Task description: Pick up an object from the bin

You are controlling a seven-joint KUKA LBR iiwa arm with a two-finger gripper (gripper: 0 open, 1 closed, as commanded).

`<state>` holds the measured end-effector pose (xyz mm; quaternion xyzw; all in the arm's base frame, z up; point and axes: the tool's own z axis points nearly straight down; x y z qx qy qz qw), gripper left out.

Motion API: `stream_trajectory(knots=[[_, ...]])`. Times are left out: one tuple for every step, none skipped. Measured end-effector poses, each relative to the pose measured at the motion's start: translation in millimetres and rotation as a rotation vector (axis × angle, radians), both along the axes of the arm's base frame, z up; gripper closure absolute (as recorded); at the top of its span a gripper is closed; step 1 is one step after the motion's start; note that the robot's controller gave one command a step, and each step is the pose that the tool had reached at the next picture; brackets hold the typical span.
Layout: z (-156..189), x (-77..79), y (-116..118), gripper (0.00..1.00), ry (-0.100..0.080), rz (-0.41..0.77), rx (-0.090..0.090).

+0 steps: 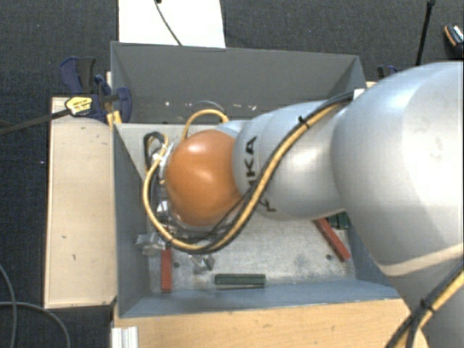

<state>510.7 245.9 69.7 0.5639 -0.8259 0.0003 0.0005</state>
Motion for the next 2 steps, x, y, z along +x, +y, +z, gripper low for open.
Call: stream_trajectory(knots=[[0.4,-10.5,-12.1,0.00,0.002,0.259,0.001],[0.5,-10.5,-11.7,1.00,0.003,0.254,0.001]])
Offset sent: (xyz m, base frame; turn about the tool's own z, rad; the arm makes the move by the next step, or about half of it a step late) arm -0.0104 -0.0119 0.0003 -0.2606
